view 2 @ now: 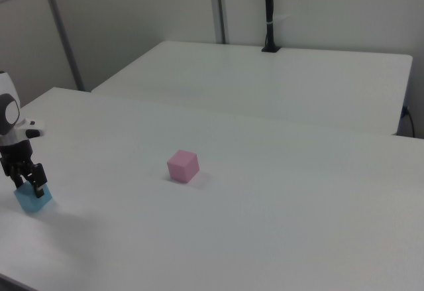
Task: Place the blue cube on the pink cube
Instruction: 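Close the gripper on the light-blue cube, then lift the light-blue cube and carry it above the pink cube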
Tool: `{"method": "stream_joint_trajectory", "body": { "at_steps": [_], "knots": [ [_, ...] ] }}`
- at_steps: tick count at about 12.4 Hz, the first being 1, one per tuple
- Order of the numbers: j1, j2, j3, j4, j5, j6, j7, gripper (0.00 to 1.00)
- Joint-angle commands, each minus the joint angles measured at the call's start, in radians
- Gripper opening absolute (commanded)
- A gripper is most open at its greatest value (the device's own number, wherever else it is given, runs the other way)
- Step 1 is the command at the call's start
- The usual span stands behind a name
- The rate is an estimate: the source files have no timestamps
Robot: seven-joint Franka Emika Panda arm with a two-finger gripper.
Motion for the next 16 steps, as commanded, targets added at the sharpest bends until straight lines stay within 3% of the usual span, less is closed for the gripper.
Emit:
{"method": "stream_joint_trajectory", "body": {
  "at_steps": [1, 5, 7, 8, 11, 13, 16],
  "knots": [
    [0.001, -0.005, -0.002, 0.009, -0.026, 0.013, 0.042, 0.31],
    [-0.064, -0.055, -0.005, 0.085, -0.026, -0.12, 0.014, 0.31],
    [-0.149, -0.074, -0.026, 0.171, -0.026, -0.203, -0.115, 0.31],
    [-0.157, -0.074, -0.071, 0.223, -0.026, -0.252, -0.19, 0.31],
    [-0.124, -0.117, -0.265, 0.294, -0.025, -0.315, -0.454, 0.31],
    [-0.069, -0.128, -0.425, 0.367, -0.011, -0.352, -0.632, 0.25],
    [-0.058, -0.117, -0.561, 0.423, 0.029, -0.368, -0.774, 0.26]
  ]
}}
